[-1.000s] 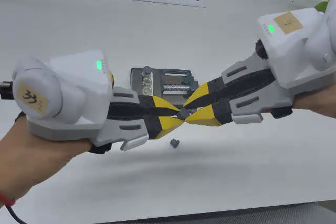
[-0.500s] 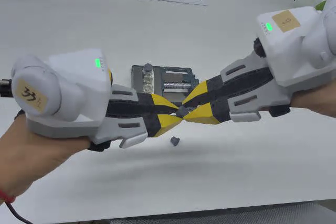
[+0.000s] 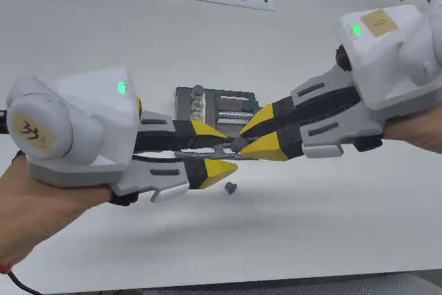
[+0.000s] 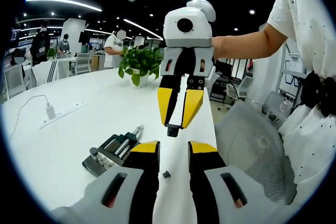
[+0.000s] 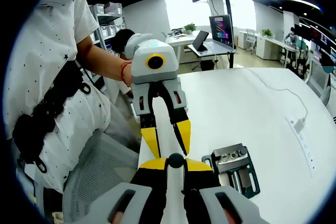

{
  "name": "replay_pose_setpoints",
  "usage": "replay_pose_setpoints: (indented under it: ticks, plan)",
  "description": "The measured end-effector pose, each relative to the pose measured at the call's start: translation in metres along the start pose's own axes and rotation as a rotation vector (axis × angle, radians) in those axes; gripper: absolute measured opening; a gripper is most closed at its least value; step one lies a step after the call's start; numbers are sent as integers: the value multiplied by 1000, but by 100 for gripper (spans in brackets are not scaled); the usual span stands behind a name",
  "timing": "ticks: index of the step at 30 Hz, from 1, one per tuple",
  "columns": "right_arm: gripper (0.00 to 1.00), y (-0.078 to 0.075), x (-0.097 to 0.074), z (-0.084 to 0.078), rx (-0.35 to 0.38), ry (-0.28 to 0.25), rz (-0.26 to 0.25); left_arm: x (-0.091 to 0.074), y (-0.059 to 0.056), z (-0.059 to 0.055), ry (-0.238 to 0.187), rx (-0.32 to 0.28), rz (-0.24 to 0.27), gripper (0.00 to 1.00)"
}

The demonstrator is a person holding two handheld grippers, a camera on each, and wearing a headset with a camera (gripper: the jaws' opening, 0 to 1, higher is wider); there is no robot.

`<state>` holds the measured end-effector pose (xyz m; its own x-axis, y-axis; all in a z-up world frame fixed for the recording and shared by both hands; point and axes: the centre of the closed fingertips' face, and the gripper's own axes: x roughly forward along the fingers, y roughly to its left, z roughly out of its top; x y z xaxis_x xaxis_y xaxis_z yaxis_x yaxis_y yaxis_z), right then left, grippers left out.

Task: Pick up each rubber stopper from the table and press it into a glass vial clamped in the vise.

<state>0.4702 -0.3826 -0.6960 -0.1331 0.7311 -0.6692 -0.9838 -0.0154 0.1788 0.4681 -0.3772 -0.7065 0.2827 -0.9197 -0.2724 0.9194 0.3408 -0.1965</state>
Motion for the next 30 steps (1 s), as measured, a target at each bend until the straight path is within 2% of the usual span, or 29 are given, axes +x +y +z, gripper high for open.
replay_pose_setpoints:
  ticks: [7,17,27,30]
  plan:
    - [6,-13,-1,8,12,-4,-48,-17,16,-10,-3,-12,66,26]
    - [6,-50,7,14,13,59,-135,-42,48,-20,-8,-26,175,39]
    - [7,-89,23,14,16,141,-175,-54,64,-30,1,-46,215,47]
    - [7,-94,31,11,18,173,-179,-56,67,-32,1,-35,221,51]
